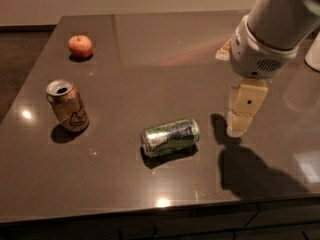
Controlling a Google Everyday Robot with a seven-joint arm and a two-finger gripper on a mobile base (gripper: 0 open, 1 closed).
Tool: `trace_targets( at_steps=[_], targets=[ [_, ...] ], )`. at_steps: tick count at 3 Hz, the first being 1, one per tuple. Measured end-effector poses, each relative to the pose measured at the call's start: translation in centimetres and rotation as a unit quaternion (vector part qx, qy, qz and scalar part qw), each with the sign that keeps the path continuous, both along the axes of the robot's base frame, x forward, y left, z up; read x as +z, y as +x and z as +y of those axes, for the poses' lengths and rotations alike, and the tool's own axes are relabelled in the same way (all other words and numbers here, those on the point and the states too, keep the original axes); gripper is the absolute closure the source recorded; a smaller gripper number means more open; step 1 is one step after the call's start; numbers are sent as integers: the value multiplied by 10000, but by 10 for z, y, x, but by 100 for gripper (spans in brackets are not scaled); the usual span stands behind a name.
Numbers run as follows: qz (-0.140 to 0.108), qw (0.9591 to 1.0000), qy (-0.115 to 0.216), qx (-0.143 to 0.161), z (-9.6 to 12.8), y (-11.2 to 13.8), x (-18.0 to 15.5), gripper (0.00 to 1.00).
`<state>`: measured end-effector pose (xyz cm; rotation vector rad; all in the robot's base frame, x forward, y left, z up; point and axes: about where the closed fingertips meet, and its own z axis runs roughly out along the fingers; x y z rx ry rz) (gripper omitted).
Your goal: Place green can upright
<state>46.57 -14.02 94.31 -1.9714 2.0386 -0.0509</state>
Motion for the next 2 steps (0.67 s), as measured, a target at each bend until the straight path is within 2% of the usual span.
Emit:
trace_targets(
  at_steps=[2],
  targets=[
    [266, 9973, -132, 668, 46, -6, -38, 0]
  ],
)
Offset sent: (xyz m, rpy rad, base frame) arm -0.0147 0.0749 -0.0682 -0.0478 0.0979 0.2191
